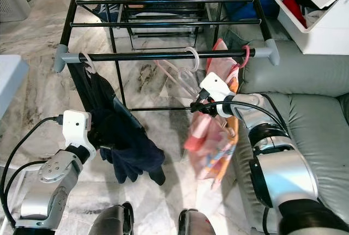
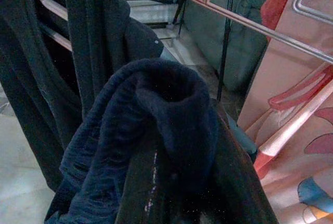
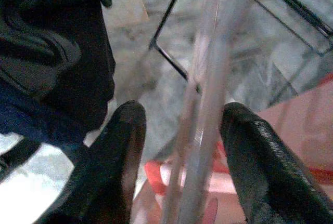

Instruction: Hang hanger

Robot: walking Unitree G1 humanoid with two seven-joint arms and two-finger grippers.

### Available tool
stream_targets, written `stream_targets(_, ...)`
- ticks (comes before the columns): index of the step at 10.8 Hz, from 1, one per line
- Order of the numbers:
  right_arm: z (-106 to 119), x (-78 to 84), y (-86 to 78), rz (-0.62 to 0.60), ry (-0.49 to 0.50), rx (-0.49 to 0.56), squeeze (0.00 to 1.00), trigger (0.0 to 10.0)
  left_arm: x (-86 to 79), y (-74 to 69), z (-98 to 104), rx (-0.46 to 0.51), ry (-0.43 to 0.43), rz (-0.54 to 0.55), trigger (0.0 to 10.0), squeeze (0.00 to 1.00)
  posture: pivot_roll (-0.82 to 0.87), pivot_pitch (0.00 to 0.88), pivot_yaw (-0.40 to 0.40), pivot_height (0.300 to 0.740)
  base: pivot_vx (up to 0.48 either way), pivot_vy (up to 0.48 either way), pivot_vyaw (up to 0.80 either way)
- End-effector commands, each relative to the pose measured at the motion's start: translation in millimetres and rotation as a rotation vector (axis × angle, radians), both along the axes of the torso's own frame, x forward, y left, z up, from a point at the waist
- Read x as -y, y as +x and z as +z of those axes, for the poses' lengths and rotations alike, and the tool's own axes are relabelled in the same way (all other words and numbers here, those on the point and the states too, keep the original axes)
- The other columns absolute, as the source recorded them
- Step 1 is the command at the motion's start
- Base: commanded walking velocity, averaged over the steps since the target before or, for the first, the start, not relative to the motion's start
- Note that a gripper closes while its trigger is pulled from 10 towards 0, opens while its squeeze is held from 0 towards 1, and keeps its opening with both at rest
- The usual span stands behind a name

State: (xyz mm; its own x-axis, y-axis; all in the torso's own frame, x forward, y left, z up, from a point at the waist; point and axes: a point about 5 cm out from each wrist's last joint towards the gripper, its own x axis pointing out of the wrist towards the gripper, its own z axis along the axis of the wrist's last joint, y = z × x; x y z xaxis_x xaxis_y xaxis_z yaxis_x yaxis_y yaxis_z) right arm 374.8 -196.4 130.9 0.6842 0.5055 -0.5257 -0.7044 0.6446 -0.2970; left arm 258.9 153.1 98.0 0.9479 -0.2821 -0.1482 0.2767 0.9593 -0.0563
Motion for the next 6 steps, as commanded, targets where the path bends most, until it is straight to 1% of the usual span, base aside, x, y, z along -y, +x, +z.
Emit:
stream_targets(1, 6.2, 19.8, -0.1, -0.055, -0.044, 0.002, 0.00, 10.0, -0.3, -0.7, -3.8, -0.018, 0.018, -0.014, 10.0, 0.00, 0.05, 0.117, 0.004, 0.740, 0.000, 0.000, 0.00)
stream_targets(2, 4.7, 22.0, -1.6, -0.059, -0.039, 0.007, 0.00, 10.0, 0.7, -0.4, -4.3, -0.019, 0.017, -0.017, 10.0, 0.00, 0.05, 0.117, 0.004, 0.740, 0.000, 0.000, 0.00)
stream_targets(3, -1.3, 24.4, -5.6, -0.049, -0.045, -0.001, 0.00, 10.0, 3.0, 2.0, -4.5, -0.018, 0.014, -0.024, 10.0, 0.00, 0.04, 0.106, 0.013, 0.740, 0.000, 0.000, 0.00)
stream_targets(5, 2.6, 27.7, -4.7, -0.049, -0.057, -0.005, 0.00, 10.0, 3.2, 4.1, -4.8, -0.017, 0.015, -0.027, 10.0, 0.00, 0.03, 0.101, 0.010, 0.740, 0.000, 0.000, 0.00)
stream_targets(6, 6.5, 26.2, -3.7, -0.022, -0.057, -0.009, 0.00, 8.8, 3.9, 4.6, -4.2, -0.013, 0.014, -0.026, 10.0, 0.00, 0.03, 0.101, 0.010, 0.740, 0.000, 0.000, 0.00)
